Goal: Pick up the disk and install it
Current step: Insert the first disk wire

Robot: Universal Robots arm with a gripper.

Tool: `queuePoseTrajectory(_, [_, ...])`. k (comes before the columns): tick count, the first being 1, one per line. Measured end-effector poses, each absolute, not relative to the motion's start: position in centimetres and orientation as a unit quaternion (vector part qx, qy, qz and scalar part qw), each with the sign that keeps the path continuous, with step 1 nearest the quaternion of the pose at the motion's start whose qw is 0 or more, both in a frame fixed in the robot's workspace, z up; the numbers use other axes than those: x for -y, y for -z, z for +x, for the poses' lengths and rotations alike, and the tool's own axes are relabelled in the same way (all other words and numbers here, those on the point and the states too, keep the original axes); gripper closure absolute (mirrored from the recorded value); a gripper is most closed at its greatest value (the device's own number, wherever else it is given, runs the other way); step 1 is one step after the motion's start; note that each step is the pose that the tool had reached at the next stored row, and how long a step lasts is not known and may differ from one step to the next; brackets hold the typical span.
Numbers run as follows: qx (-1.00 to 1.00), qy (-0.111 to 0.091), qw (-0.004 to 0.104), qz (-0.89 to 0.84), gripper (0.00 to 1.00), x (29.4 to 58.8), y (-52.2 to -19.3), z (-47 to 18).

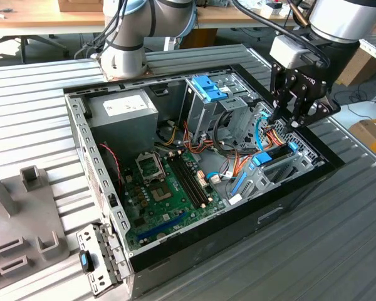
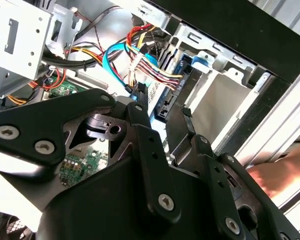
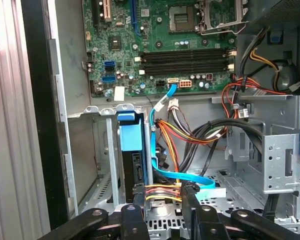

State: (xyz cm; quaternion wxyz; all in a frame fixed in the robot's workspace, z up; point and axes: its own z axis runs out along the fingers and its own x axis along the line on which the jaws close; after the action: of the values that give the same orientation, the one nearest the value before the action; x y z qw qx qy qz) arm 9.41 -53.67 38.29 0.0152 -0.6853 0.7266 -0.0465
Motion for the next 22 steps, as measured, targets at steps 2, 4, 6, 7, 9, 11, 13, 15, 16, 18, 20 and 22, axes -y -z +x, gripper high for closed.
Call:
queuePoseTrajectory(2, [-0.727,0.047,0.015,-0.685,0.58,53.69,-38.29,9.40])
queuePoseTrajectory(4, [-0.727,0.049,0.013,-0.685,0.58,53.69,-38.38,9.40])
queuePoseTrajectory(6, [-0.727,0.050,0.012,-0.685,0.58,53.70,-38.38,9.40])
queuePoseTrajectory(7, [-0.727,0.050,0.012,-0.685,0.58,53.69,-38.39,9.40])
queuePoseTrajectory(9, [-0.727,0.050,0.012,-0.685,0.58,53.68,-38.57,9.40])
queuePoseTrajectory(11, [-0.726,0.051,0.011,-0.685,0.58,53.68,-38.95,9.40])
queuePoseTrajectory(13, [-0.726,0.051,0.011,-0.685,0.58,53.68,-38.97,9.40])
queuePoseTrajectory(15, [-0.726,0.051,0.011,-0.685,0.58,53.68,-38.97,9.40])
queuePoseTrajectory(16, [-0.726,0.051,0.011,-0.685,0.58,53.68,-38.97,9.40])
queuePoseTrajectory(18, [-0.726,0.050,0.010,-0.685,0.58,53.74,-38.96,9.51])
queuePoseTrajectory(20, [-0.726,0.050,0.010,-0.685,0.58,53.90,-38.96,9.54])
queuePoseTrajectory(22, [-0.726,0.050,0.010,-0.685,0.58,54.12,-38.96,9.55])
